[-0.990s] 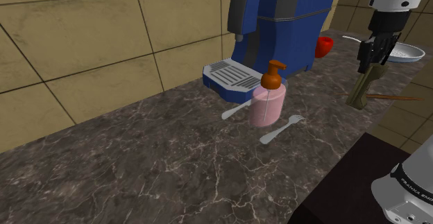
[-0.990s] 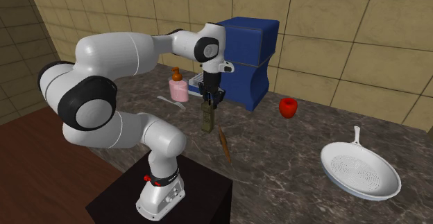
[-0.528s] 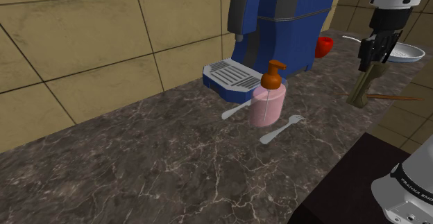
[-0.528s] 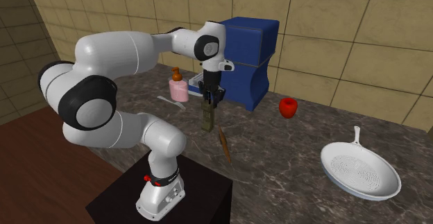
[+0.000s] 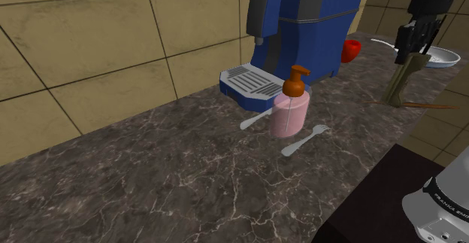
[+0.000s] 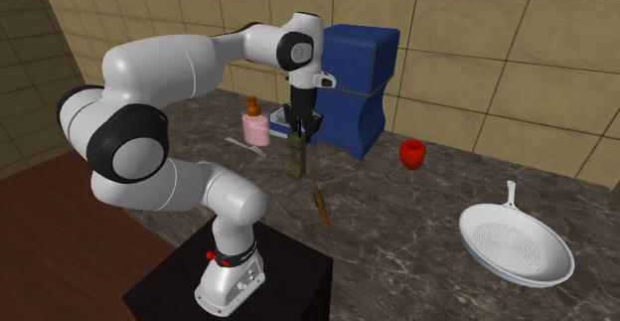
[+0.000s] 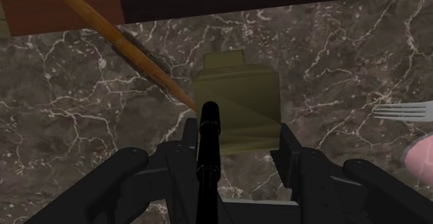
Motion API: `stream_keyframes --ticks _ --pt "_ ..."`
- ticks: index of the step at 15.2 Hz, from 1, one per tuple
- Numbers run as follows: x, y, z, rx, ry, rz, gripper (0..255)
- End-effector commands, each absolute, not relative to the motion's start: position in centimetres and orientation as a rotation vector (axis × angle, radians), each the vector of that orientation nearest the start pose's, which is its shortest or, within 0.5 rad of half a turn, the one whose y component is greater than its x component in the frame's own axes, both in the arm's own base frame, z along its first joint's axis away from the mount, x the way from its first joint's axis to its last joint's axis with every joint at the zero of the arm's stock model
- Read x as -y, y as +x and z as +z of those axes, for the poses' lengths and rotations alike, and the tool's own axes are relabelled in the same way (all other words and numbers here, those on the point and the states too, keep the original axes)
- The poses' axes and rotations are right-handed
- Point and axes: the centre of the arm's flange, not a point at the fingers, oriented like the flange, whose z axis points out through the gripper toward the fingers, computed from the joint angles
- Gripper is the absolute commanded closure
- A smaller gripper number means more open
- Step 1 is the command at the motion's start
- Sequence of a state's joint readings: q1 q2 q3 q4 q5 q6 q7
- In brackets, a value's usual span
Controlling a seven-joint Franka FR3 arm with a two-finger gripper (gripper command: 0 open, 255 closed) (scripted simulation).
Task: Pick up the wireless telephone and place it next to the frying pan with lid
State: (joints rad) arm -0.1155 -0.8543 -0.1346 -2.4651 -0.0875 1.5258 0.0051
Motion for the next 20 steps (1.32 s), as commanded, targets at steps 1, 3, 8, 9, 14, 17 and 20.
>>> stream_keyframes --ticks 1,3,8,9,14,17,20 --pt "8.9 27.0 56.4 -0.318 -3.100 0.136 255" --pt "8.9 27.0 57.4 -0.318 -3.100 0.136 255" --pt "8.9 27.0 60.1 -0.318 -3.100 0.136 255" --pt "8.9 27.0 60.6 -0.318 -3.100 0.136 255" --pt "8.9 27.0 63.3 -0.318 -3.100 0.136 255" --pt "8.9 27.0 64.8 -0.318 -3.100 0.136 255" --pt "8.9 27.0 66.4 -0.318 -3.100 0.136 255"
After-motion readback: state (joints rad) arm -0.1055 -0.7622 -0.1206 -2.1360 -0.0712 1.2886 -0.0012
